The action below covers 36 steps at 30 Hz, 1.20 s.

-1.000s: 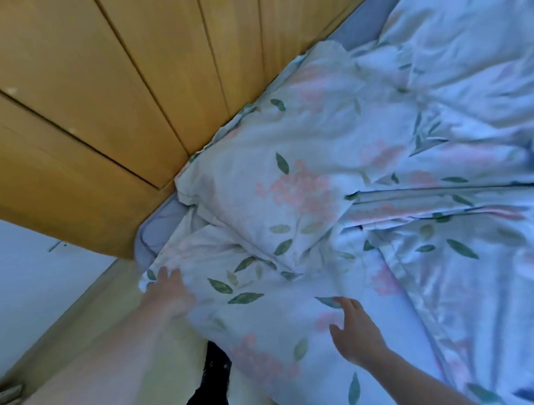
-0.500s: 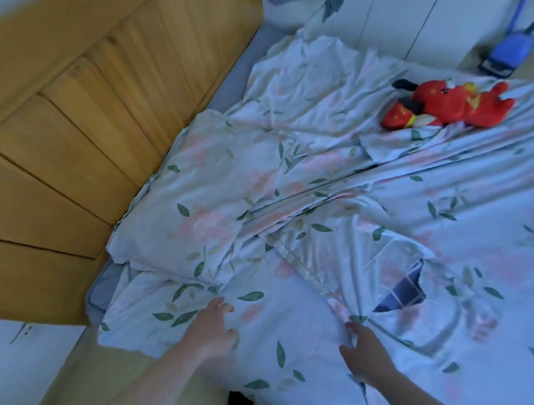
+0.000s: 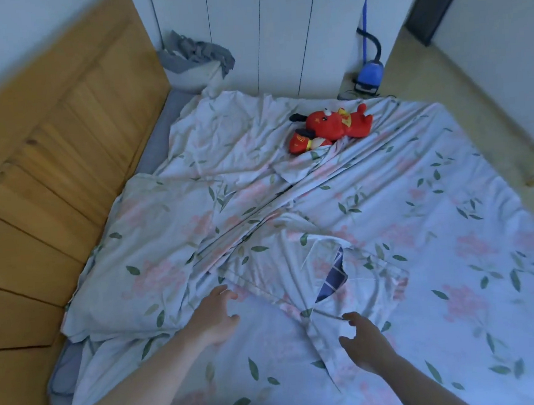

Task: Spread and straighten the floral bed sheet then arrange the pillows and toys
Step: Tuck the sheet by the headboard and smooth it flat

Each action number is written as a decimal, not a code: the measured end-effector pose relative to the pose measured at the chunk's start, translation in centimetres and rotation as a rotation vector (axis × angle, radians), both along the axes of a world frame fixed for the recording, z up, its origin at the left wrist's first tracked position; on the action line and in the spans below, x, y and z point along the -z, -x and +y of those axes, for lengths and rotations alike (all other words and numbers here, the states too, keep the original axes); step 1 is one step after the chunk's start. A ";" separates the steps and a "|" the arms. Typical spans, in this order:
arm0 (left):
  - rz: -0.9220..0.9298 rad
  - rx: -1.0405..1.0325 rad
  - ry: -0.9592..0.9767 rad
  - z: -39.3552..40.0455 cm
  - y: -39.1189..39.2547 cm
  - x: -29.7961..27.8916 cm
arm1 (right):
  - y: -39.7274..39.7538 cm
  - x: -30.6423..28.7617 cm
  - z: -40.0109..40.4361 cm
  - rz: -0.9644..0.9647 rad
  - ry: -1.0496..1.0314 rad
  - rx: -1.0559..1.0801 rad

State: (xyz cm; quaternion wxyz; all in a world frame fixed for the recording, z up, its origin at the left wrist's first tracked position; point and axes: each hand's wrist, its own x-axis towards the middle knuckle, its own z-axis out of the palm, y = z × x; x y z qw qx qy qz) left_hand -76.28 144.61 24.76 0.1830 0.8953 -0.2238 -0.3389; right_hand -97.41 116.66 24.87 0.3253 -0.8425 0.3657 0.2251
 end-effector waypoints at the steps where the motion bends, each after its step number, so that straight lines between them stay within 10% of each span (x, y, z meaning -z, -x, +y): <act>1: -0.012 0.018 0.002 -0.5 0.0 -0.7 | 0.2 -0.5 -0.3 -0.016 0.006 -0.002; 36: -0.038 0.607 -0.105 -55.5 39.3 -2.4 | 43.1 -3.9 -41.4 -0.080 -0.002 0.377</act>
